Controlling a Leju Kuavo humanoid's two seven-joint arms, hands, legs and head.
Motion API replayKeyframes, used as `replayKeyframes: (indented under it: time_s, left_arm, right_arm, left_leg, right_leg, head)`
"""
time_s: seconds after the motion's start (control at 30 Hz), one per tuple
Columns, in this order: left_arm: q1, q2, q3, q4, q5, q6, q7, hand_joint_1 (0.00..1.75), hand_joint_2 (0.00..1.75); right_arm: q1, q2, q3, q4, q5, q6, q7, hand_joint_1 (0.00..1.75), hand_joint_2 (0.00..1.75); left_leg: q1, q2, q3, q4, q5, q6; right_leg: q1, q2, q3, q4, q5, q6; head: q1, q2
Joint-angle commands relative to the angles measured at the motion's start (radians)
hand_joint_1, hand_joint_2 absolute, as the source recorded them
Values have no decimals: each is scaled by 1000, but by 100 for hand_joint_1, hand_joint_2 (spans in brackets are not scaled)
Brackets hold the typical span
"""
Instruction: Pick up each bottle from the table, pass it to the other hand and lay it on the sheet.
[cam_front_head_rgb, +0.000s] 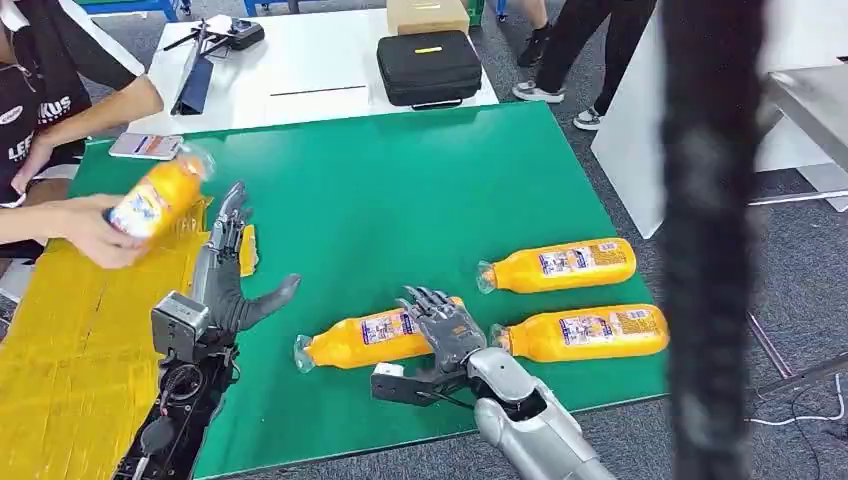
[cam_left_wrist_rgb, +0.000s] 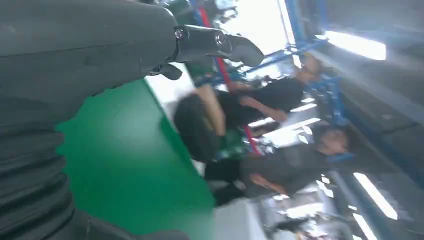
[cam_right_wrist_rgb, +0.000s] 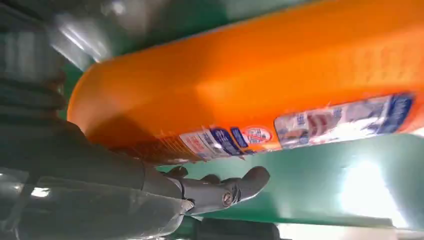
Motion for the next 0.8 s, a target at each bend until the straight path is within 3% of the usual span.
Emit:
replayKeyframes:
  time_s: [0.03, 0.07, 0.1, 0.13, 0.17, 0.23, 0.3, 0.43, 0.63, 0.7, 0.73, 0.8]
  left_arm:
    - [40, -43, -11, -179, -1, -46, 4, 0, 175]
    - [45, -47, -2, -197, 8, -58, 4, 0, 175]
    - [53, -49, 5, -208, 22, -73, 4, 0, 175]
    - [53, -49, 5, -208, 22, -73, 4, 0, 175]
    - [62, -47, 12, -222, 28, -81, 4, 0, 175]
    - [69, -48, 17, -229, 20, -76, 4, 0, 175]
    - [85, -49, 24, -246, 25, -75, 4, 0, 175]
    - [95, -52, 29, -256, 29, -79, 4, 0, 175]
    - [174, -40, 50, -320, 22, -56, 4, 0, 175]
    - [189, -44, 65, -325, 25, -69, 37, 0, 175]
    - [189, -44, 74, -309, 61, -115, 149, 0, 175]
    - [180, -39, 73, -267, 59, -133, 188, 0, 175]
  right_arm:
    - [-69, 24, 33, 242, -3, 43, 62, 0, 175]
    - [-67, 32, 24, 242, -6, 42, 78, 17, 175]
    - [-67, 36, 21, 241, 0, 41, 89, 129, 175]
    - [-67, 36, 21, 241, 0, 41, 89, 129, 175]
    - [-69, 42, 19, 242, 4, 41, 96, 157, 175]
    - [-72, 45, 15, 245, 7, 43, 98, 159, 175]
    - [-83, 52, 11, 259, 23, 29, 105, 171, 175]
    - [-87, 60, -5, 269, 24, 11, 104, 171, 175]
    - [-22, 104, -122, 153, -73, -129, 66, 175, 175]
    - [-3, 111, -157, 95, -101, -168, 53, 175, 175]
    - [15, 120, -194, 60, -157, -218, 8, 175, 175]
    - [34, 130, -235, 9, -264, -230, -64, 175, 175]
  left_leg:
    - [1, 1, 5, 0, -2, -3]
    - [2, 1, 8, 1, -4, -4]
    - [1, 1, 7, 0, -3, -4]
    - [1, 1, 8, -1, -3, -3]
    - [2, 2, 11, 0, -4, -4]
    - [1, 2, 13, 0, -4, -5]
    - [1, 2, 14, -1, -6, -6]
    - [1, 1, 15, -1, -3, -3]
    - [1, 2, 17, -1, -5, -4]
    - [1, 3, 17, -1, -6, -4]
    - [1, 2, 15, -1, -5, -3]
    - [1, 2, 15, -1, -7, -4]
  right_leg:
    - [1, -1, 5, -1, -1, 0]
    - [2, -1, 9, -1, -3, 0]
    - [1, 0, 7, -1, -2, 0]
    - [1, 1, 7, -2, -2, -1]
    - [2, 1, 10, -1, -3, -1]
    - [1, 2, 12, -1, -4, -1]
    - [1, 1, 13, -2, -4, -1]
    - [1, 1, 14, -2, -3, -2]
    - [1, 2, 16, -2, -4, -1]
    - [1, 3, 16, -2, -4, -1]
    - [1, 3, 14, -1, -3, 0]
    - [1, 1, 15, -1, -5, 0]
  head:
    - [1, 0]
    - [1, 0]
    - [1, 0]
    - [1, 0]
    - [0, 0]
    - [0, 0]
    - [0, 0]
    - [1, 0]
    - [1, 0]
    - [1, 0]
    - [0, 0]
    - [1, 0]
